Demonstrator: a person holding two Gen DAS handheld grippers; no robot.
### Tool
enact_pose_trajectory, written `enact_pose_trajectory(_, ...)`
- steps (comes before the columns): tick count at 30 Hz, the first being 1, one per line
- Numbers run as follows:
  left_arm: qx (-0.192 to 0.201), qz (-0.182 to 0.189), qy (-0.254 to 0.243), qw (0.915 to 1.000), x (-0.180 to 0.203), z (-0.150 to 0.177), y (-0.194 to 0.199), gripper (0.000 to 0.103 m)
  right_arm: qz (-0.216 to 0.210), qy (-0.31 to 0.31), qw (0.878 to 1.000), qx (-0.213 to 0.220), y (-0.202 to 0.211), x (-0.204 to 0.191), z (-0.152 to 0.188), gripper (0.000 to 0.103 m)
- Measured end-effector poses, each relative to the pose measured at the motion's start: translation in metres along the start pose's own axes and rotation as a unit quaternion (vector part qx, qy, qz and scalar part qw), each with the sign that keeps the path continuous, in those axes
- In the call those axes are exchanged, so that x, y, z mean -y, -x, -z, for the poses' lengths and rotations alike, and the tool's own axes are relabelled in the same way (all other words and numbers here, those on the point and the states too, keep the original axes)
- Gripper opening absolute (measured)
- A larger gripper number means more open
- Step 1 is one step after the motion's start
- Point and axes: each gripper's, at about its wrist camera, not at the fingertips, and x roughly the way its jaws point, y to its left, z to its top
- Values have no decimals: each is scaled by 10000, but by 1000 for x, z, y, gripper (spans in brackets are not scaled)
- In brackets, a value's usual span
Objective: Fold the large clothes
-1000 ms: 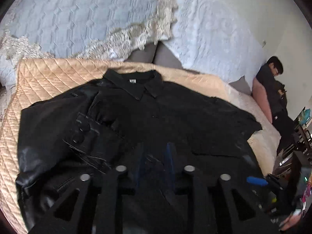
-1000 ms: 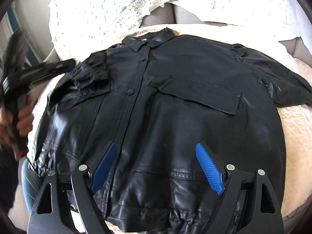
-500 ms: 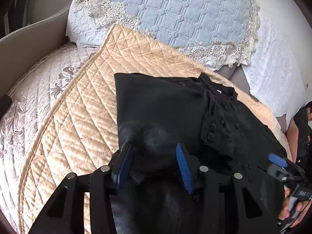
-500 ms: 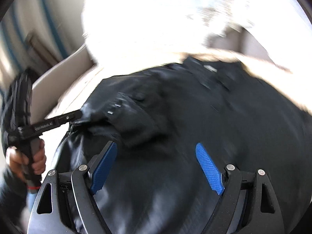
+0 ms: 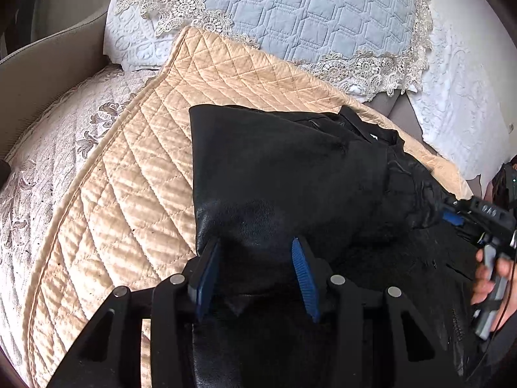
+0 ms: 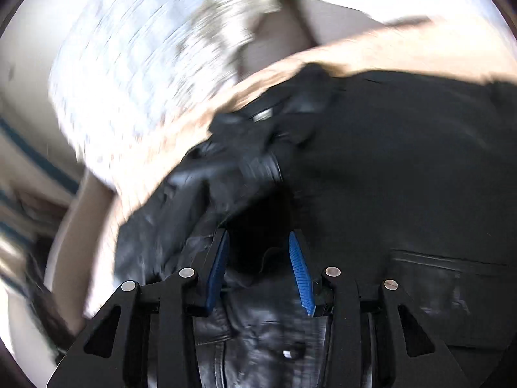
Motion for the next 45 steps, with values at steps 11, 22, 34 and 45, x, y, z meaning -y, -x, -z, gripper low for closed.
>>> enact_pose_trajectory(11, -46, -364, -104, 9993, 18, -26, -16, 53, 488, 609, 9946, -684, -54, -22, 5, 33)
enact_pose_trajectory(22, 30, -440, -143, 9989, 12, -12, 4, 52, 376, 1129, 9924, -306, 23, -14, 18, 30)
enact_pose_trajectory(34, 275, -250, -766, 9964, 85, 21, 55, 58, 1130, 181, 9930, 304, 158, 122, 46, 56)
enact_pose_trajectory(45, 144, -372, -1192, 9921, 140, 10, 3, 58, 1582, -2077, 9518, 1609, 242, 307, -2, 61)
